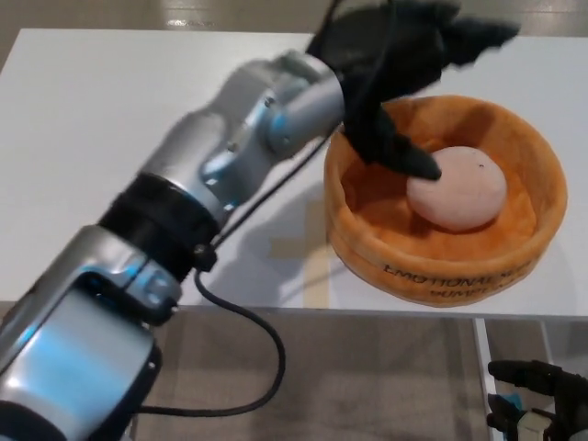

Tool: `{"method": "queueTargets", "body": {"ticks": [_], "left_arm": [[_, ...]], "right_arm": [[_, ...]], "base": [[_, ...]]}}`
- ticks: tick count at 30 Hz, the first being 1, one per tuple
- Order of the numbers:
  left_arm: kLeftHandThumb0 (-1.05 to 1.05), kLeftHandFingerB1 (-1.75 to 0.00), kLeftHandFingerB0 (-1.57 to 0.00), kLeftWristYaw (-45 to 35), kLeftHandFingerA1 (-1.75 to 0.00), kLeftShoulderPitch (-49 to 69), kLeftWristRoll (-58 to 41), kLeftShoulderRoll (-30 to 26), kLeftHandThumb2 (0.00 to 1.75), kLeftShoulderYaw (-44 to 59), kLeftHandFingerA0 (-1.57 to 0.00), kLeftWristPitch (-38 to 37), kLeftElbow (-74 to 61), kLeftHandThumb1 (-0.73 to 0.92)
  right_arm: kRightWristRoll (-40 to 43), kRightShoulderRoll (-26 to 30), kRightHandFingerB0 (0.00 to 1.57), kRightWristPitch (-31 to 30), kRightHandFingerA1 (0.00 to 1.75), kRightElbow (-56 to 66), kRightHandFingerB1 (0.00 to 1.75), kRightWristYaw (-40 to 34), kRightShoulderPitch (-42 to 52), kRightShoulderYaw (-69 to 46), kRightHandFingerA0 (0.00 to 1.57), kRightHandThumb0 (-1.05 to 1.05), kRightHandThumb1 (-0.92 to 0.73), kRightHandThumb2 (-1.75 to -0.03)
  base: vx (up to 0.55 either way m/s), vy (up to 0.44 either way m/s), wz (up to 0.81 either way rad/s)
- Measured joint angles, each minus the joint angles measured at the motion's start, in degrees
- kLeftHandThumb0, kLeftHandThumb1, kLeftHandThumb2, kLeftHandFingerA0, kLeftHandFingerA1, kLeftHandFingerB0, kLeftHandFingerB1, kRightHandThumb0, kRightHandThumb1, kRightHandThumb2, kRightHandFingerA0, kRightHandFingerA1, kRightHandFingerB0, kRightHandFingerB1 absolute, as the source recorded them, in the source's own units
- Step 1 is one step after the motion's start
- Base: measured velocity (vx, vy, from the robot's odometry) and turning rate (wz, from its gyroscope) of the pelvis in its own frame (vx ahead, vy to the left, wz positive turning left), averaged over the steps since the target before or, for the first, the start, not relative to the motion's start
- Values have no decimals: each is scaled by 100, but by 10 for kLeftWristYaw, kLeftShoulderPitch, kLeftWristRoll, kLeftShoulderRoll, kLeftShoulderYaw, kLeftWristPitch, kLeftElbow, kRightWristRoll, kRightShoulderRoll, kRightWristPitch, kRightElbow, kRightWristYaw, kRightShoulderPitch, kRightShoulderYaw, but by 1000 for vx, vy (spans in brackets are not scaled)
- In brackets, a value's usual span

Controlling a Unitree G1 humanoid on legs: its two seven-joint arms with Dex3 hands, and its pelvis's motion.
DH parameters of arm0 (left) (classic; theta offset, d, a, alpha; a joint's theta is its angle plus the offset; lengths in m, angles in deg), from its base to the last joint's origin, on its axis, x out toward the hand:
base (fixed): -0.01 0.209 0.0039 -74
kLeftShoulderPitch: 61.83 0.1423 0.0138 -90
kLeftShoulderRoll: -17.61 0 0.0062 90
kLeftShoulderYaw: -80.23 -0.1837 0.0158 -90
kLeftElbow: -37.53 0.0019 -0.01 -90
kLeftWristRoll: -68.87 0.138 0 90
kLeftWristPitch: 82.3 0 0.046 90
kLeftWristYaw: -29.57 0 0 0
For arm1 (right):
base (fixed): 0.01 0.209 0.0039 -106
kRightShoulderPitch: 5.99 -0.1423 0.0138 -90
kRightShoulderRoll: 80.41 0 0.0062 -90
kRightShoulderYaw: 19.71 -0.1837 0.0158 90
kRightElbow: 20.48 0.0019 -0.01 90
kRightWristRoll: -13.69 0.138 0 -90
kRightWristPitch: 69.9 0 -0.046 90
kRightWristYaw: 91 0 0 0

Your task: Use the left hand to pick up the pink round toy on the left and place it inside the orange plate on the desk.

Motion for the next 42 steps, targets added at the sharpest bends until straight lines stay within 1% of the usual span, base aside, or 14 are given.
{"method": "queueTargets", "body": {"ticks": [1,7,8,10,11,12,16,17,20,21,32,37,41,42], "left_arm": [[-28,-41,-22,0,-17,0,0,0,64,0,-6,0,0,45],[-15,-39,-59,22,-38,42,-32,-16,63,86,-35,-30,-144,67],[3,-46,-72,21,-47,52,-41,-17,68,97,-51,-31,-169,68],[3,-46,-72,17,-47,73,-60,-18,68,116,-51,-30,-214,68],[0,-52,-85,14,-51,84,-70,-21,73,125,-77,-29,-236,62],[-17,-52,-90,13,-50,89,-75,-23,61,129,-83,-29,-246,69],[-23,-65,-91,-1,-57,132,-115,-39,60,155,-86,-24,-308,70],[-36,-75,-87,-1,-71,132,-115,-39,85,155,-88,-24,-308,50],[-36,-74,-85,-15,-73,171,-148,-51,87,167,-88,-21,-335,49],[-39,-57,-84,-18,-61,181,-157,-54,61,170,-94,-20,-341,69],[-25,-59,-83,-82,-73,317,-262,-97,60,196,-96,12,-394,67],[3,-86,-100,-116,-78,371,-306,-111,108,200,-107,34,-403,55],[1,-90,-99,-154,-85,422,-345,-119,105,201,-102,58,-403,60],[-5,-83,-99,-164,-89,435,-355,-119,82,201,-99,64,-402,68]], "right_arm": [[0,0,69,0,62,0,51,0,0,0,80,-20,-59,-57],[0,0,71,0,63,0,51,0,-2,0,82,-22,-58,-57],[0,0,71,0,63,0,51,0,-3,0,82,-21,-58,-57],[0,0,71,0,63,0,51,0,-3,0,82,-21,-58,-57],[0,0,70,0,61,0,51,0,-3,0,80,-21,-59,-57],[0,0,70,0,62,0,51,0,-3,0,81,-21,-59,-57],[0,1,71,0,63,0,52,0,-4,0,81,-20,-59,-57],[0,1,71,0,64,0,52,0,-4,0,81,-20,-59,-57],[0,1,71,0,66,1,53,0,-4,0,81,-20,-59,-57],[0,1,72,0,63,1,52,0,-5,0,82,-20,-59,-57],[0,2,72,0,65,1,52,0,-8,0,81,-19,-61,-58],[0,2,72,0,63,1,52,0,-10,0,82,-20,-60,-57],[0,3,72,0,61,1,52,0,-12,0,82,-20,-60,-57],[0,3,72,0,62,1,52,0,-13,0,82,-19,-60,-57]], "base": [[0,0,0],[0,0,0],[0,0,0],[0,0,0],[0,0,0],[0,0,0],[0,0,0],[0,0,0],[0,0,0],[0,0,0],[0,0,0],[0,0,0],[0,0,0],[0,0,0]]}}
